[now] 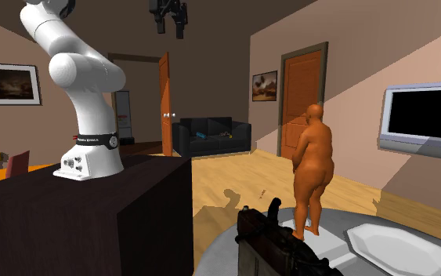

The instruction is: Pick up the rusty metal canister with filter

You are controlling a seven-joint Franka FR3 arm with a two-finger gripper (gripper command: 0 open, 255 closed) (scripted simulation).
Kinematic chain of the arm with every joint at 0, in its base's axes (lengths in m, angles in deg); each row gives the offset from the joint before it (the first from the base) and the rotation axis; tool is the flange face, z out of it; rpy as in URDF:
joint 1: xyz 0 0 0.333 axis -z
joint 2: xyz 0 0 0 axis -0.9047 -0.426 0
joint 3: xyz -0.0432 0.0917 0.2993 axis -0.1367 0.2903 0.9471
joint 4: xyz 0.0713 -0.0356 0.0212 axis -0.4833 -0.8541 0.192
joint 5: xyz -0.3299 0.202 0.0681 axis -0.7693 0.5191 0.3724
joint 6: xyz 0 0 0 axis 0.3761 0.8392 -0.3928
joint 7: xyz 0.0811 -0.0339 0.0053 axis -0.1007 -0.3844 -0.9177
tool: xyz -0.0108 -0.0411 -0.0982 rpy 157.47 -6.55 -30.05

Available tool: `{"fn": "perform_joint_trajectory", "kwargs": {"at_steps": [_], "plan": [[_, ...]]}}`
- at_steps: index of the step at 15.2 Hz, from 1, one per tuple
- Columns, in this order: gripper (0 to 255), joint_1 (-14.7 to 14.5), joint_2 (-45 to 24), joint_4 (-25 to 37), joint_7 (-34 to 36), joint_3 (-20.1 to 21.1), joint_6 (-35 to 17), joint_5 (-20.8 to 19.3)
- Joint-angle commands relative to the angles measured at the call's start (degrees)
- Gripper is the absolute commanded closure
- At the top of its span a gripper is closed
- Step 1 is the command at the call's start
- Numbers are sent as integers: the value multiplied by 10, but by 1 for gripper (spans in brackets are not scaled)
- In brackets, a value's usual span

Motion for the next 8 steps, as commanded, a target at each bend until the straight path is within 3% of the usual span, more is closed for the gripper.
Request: {"fn": "perform_joint_trajectory", "kwargs": {"at_steps": [1, 8], "plan": [[0, 0, 0, 0, 0, 0, 0, 0], [0, 23, -91, -38, 4, -18, -129, -17]]}}
